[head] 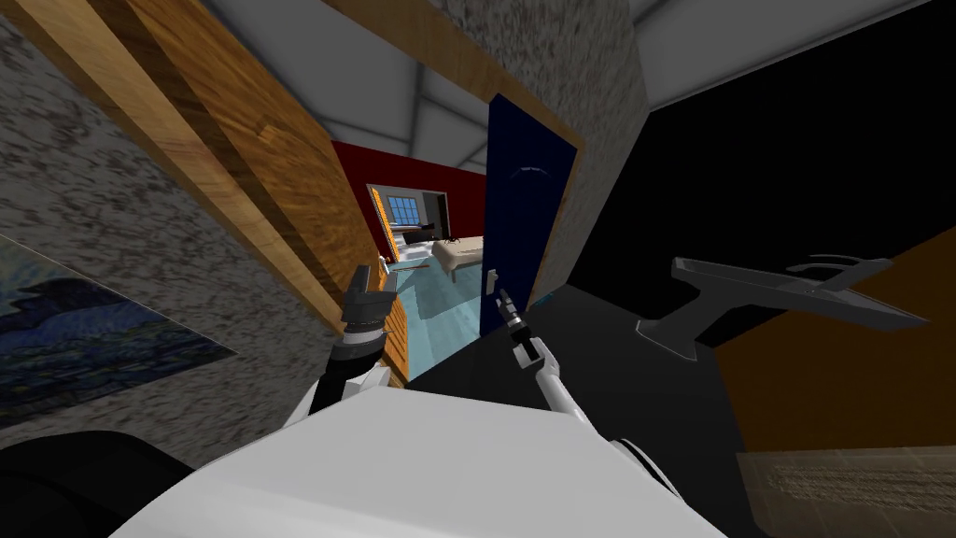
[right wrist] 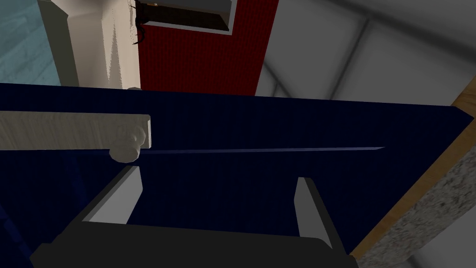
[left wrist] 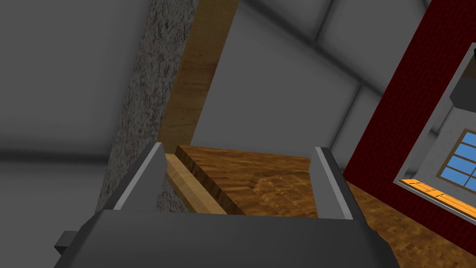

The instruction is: Push the door open

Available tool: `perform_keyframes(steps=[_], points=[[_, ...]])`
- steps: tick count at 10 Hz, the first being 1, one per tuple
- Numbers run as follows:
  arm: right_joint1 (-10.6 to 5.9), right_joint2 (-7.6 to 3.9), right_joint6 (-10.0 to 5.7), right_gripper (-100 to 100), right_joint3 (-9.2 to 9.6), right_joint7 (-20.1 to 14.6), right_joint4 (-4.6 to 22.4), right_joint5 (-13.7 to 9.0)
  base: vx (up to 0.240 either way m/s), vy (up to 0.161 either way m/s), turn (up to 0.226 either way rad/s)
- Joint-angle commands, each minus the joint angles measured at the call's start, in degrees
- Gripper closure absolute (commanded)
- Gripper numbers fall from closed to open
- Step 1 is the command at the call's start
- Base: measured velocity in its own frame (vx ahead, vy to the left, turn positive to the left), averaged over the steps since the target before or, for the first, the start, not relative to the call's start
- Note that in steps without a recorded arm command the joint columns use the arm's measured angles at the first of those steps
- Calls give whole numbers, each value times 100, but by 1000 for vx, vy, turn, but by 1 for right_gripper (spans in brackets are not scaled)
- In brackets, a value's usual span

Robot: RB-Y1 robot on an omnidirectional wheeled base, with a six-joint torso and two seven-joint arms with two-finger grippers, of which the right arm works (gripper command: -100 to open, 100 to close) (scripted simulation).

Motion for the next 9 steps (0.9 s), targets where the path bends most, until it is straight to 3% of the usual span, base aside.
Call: perform_keyframes(steps=[1, 7, 9], points=[[-156, -2, -21, -100, 9, -85, 286, 29, 78, -88, 62], [-574, -33, -4, -100, 80, -386, 1051, 142, 76, -79, 52], [-642, -38, -1, -100, 92, -435, 1173, 161, 41, -43, 21]])
